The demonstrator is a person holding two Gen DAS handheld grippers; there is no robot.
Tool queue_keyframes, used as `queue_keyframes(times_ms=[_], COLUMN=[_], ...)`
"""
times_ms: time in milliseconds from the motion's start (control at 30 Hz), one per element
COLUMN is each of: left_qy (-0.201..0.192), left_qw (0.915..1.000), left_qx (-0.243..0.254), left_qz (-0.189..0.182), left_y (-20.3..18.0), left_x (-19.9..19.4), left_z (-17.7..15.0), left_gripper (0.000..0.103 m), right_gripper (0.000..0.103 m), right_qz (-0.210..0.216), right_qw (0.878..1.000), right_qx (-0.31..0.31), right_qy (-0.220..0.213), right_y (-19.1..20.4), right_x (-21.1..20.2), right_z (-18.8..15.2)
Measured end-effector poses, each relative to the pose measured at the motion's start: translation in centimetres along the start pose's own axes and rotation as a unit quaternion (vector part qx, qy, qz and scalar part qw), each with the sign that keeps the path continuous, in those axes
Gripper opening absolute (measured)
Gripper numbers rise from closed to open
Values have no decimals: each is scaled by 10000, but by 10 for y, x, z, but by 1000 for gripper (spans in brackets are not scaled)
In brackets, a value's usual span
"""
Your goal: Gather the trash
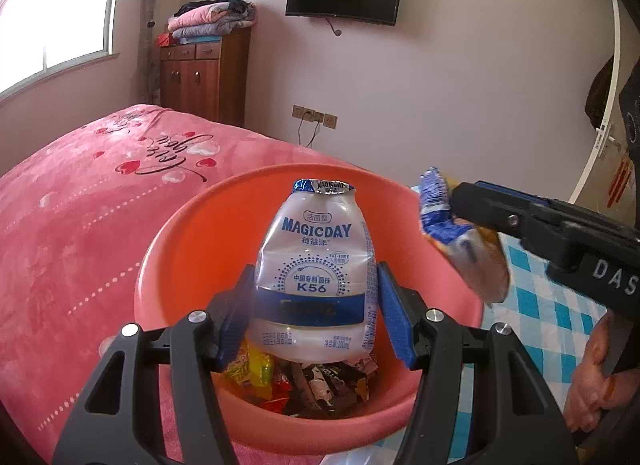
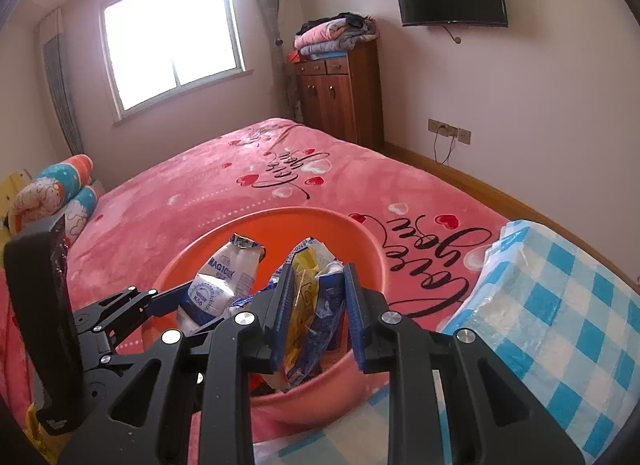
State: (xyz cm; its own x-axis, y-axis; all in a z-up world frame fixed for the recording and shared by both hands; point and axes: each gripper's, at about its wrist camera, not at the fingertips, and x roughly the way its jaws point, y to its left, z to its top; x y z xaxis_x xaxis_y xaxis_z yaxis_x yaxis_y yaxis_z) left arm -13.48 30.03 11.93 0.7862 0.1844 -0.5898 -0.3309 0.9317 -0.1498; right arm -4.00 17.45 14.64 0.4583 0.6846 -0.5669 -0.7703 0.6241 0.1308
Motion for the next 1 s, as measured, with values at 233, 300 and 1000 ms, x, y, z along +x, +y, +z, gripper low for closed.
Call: queue_keyframes(times_ms=[233, 300, 1000], left_qy=[12, 26, -197], left_qw=[9998, 9998, 9981], left_qx=[79, 84, 429], left_qz=[198, 186, 399], left_y=[1, 1, -36], left_x=[8, 9, -3], left_z=[-1, -1, 4], left_gripper=[63, 70, 96], right_gripper=[55, 69, 94], right_qz=[169, 40, -1300], right_qw=[9998, 9998, 9879], right_qx=[121, 178, 699], right_qy=[69, -27, -484], right_y=[-2, -5, -67], right_x=[17, 14, -54], right_z=[-5, -7, -47])
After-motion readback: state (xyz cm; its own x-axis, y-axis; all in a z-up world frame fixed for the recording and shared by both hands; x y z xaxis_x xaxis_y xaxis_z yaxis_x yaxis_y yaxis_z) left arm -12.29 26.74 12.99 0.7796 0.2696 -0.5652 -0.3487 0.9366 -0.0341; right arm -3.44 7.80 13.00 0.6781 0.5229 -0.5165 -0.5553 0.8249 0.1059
